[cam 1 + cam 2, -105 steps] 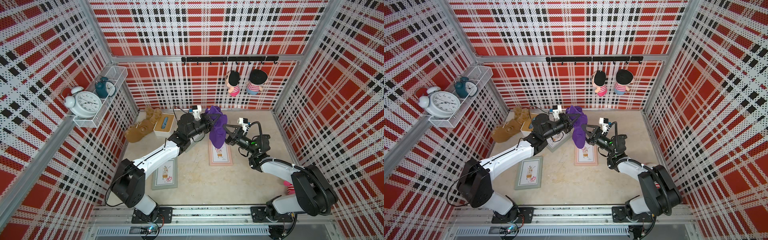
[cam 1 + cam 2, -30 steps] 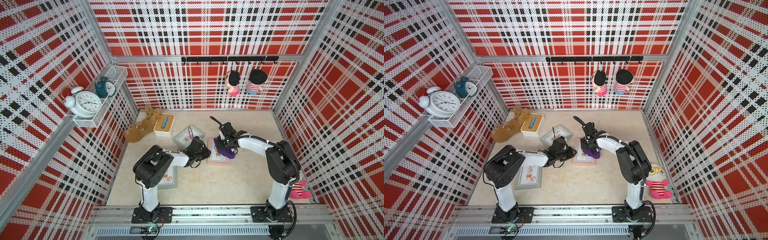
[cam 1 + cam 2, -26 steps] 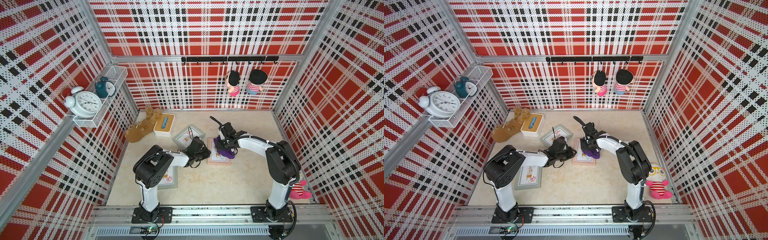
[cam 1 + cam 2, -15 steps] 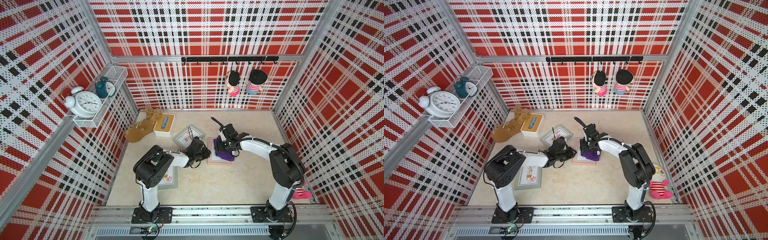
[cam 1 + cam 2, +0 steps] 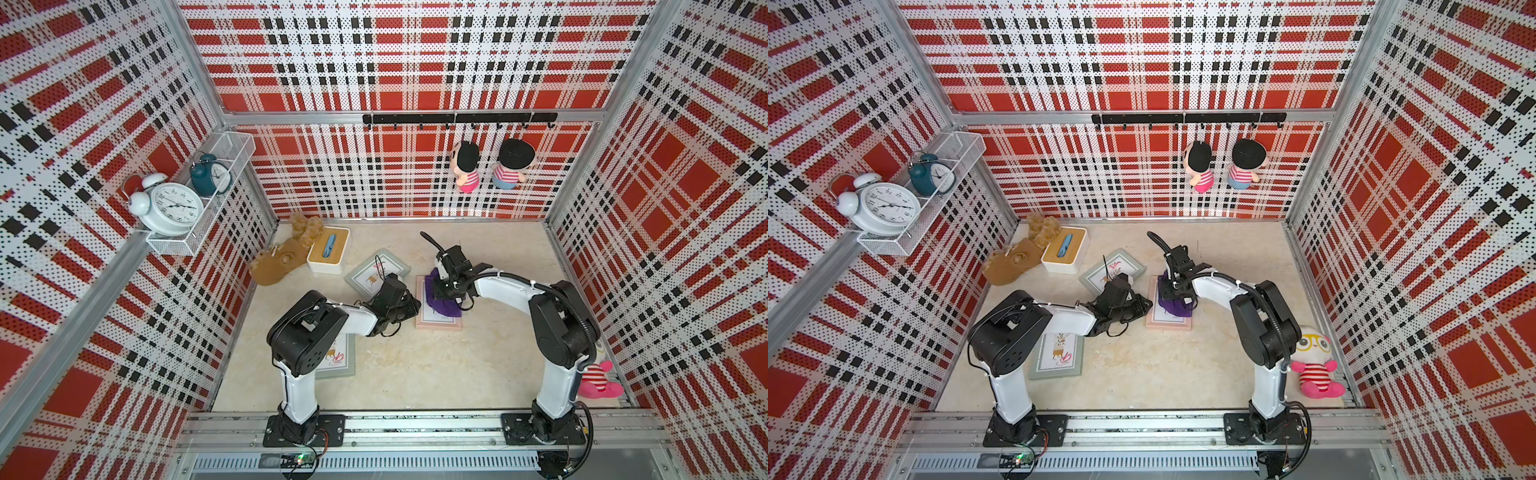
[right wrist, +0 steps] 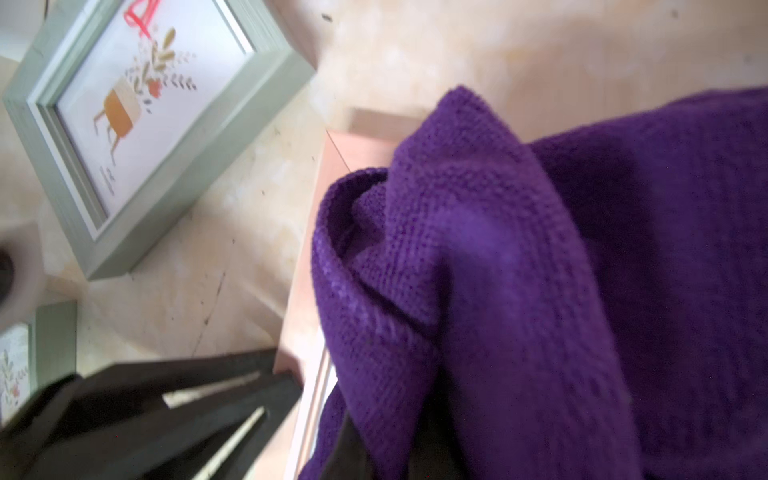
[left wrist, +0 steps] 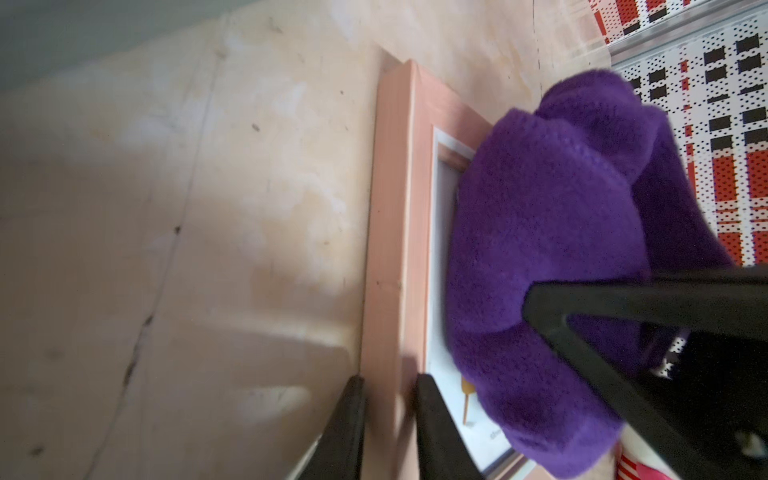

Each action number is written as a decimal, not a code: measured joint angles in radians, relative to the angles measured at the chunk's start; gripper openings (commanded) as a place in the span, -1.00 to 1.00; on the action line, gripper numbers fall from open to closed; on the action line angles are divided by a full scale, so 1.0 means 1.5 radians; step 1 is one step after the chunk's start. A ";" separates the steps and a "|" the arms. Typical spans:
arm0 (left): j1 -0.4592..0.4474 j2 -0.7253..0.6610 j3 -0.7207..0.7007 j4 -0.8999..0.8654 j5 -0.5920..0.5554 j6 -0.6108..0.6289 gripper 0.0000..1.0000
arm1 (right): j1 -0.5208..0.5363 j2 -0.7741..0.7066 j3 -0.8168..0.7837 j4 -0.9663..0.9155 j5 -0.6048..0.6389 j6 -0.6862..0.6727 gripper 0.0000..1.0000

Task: Wipe the picture frame with a cloth
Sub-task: Wipe the dirt from the picture frame.

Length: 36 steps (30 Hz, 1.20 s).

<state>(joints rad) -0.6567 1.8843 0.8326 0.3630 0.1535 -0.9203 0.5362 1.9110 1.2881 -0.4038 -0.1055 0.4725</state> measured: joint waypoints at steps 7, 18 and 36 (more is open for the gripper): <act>-0.001 0.001 -0.008 0.016 -0.001 -0.012 -0.53 | 0.045 0.046 0.050 0.001 0.097 -0.011 -0.90; -0.037 -0.008 -0.020 0.017 0.013 -0.021 -0.51 | 0.068 -0.049 -0.102 0.081 0.131 -0.029 -0.92; -0.042 -0.010 -0.040 0.043 0.025 -0.050 -0.55 | 0.070 0.071 0.078 -0.051 0.353 -0.026 -0.95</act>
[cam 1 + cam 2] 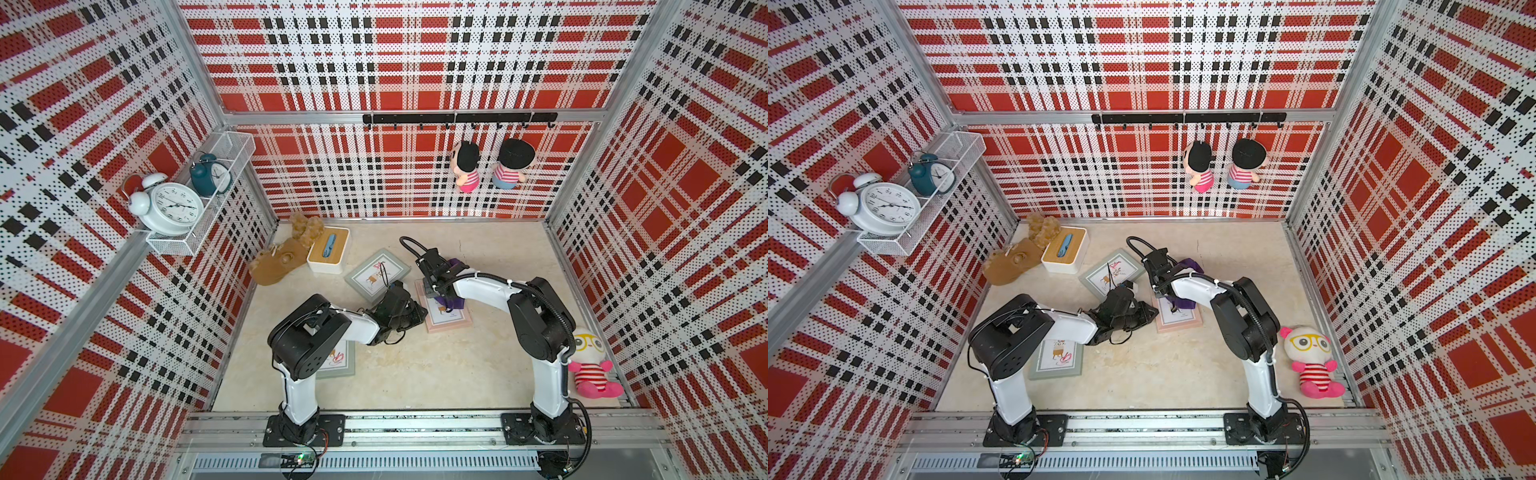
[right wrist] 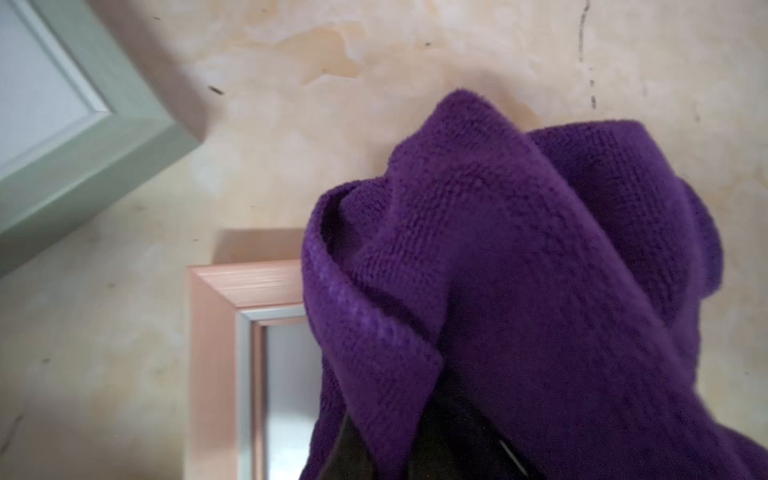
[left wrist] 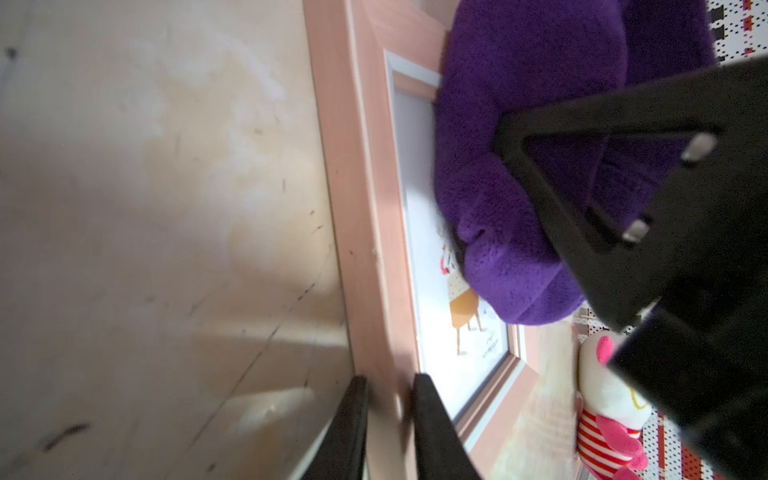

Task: Wipe the picture frame with a cloth
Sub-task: Wipe the dirt from the picture frame.

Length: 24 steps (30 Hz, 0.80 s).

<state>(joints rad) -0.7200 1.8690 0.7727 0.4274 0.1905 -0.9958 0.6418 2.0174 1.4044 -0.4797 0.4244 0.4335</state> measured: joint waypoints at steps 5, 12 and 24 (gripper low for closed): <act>0.000 0.000 0.000 0.007 0.001 -0.005 -0.55 | 0.006 0.000 0.000 0.006 -0.037 -0.022 -0.96; 0.000 0.000 0.000 0.006 0.002 -0.010 -0.56 | 0.004 -0.015 -0.036 0.065 -0.084 -0.026 -0.96; 0.000 -0.001 -0.003 0.008 0.002 -0.015 -0.58 | 0.033 -0.021 -0.048 0.080 -0.092 -0.054 -0.96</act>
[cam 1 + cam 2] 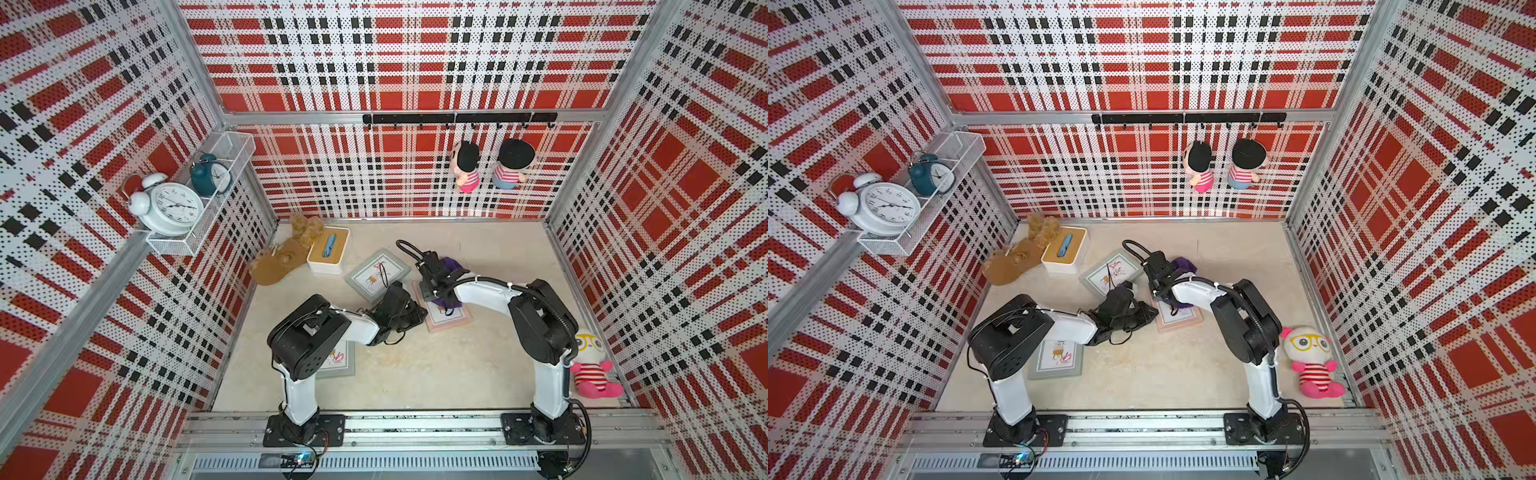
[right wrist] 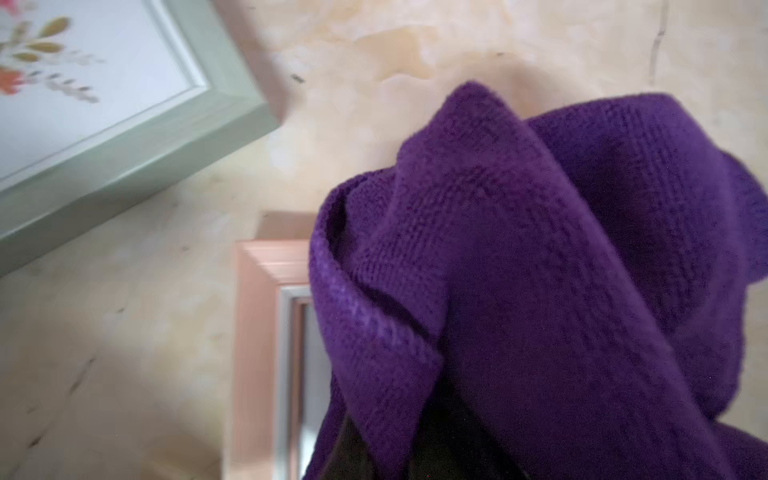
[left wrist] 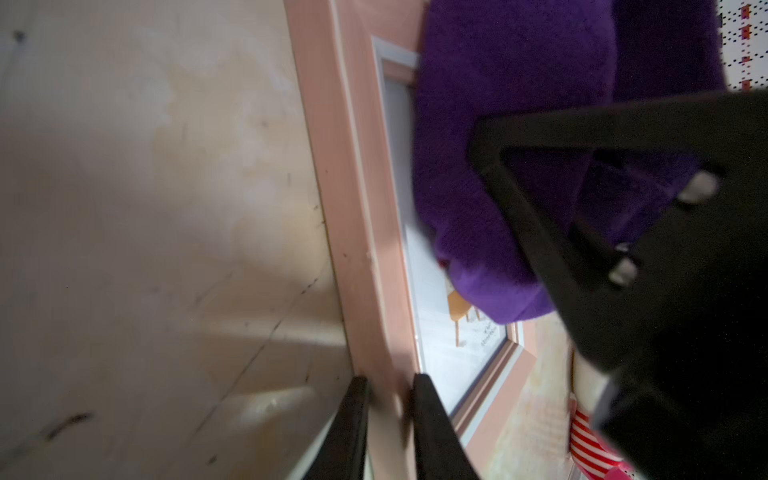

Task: Wipe the picture frame with a cloth
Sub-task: Wipe the dirt from the picture frame.

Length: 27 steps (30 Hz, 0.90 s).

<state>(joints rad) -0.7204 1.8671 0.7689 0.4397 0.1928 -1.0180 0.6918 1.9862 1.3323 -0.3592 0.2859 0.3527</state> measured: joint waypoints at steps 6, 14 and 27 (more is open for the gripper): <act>0.000 -0.002 -0.004 0.004 0.000 -0.002 -0.58 | -0.036 -0.039 -0.059 0.045 -0.044 0.017 -0.97; 0.000 -0.002 -0.005 0.009 0.001 -0.002 -0.59 | -0.039 -0.034 -0.038 0.003 0.001 0.009 -0.97; -0.001 -0.003 -0.011 0.016 0.001 -0.002 -0.60 | -0.052 -0.027 -0.035 -0.010 0.036 0.005 -0.99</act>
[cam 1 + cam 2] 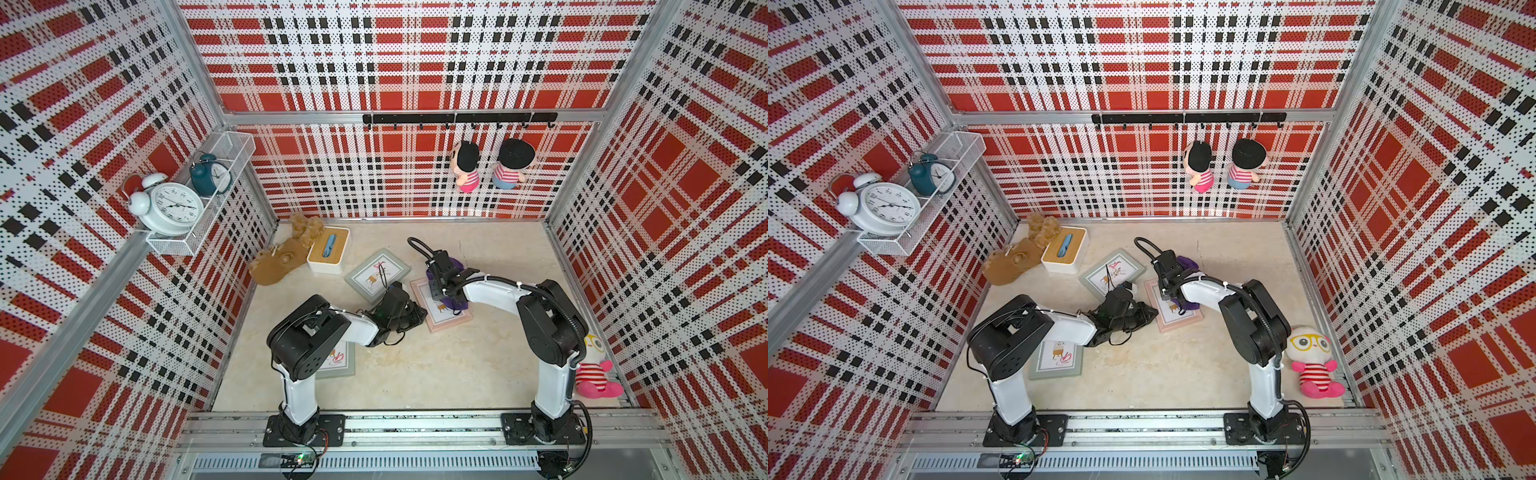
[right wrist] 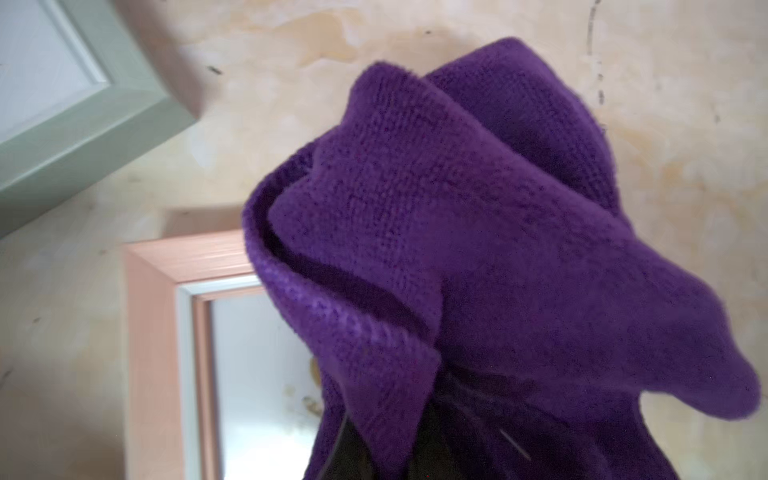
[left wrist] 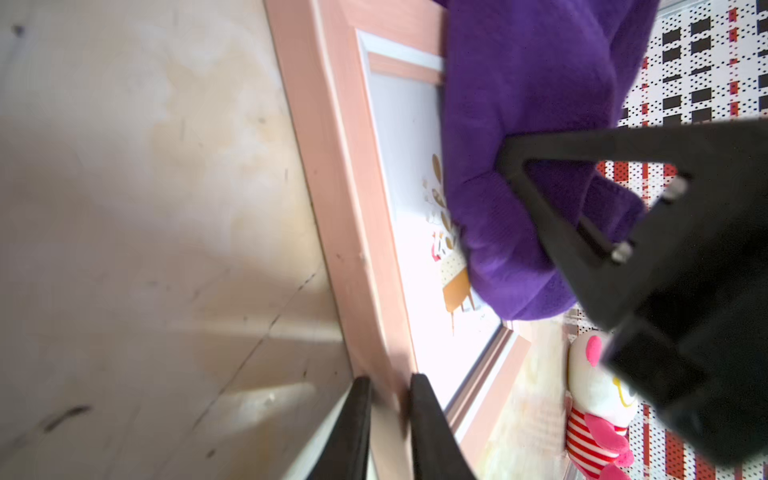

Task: Wipe the picture frame with a cloth
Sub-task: Wipe the dirt from the picture frame.

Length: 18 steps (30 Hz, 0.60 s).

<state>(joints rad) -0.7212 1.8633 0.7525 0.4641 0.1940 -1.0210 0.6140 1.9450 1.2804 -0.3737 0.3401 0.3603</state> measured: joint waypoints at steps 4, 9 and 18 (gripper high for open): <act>-0.001 0.000 0.000 0.000 0.000 0.000 -0.60 | 0.039 0.000 0.002 -0.006 -0.003 -0.001 -0.98; -0.001 0.000 0.000 0.000 0.000 0.000 -0.61 | 0.041 -0.006 -0.001 0.003 -0.046 0.010 -0.99; -0.003 0.000 0.000 0.001 0.000 0.000 -0.61 | 0.010 -0.006 0.003 -0.027 -0.001 0.021 -0.99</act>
<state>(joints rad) -0.7250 1.8633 0.7525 0.4648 0.1936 -1.0210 0.6285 1.9354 1.2842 -0.4149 0.3382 0.3912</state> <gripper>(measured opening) 0.198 0.107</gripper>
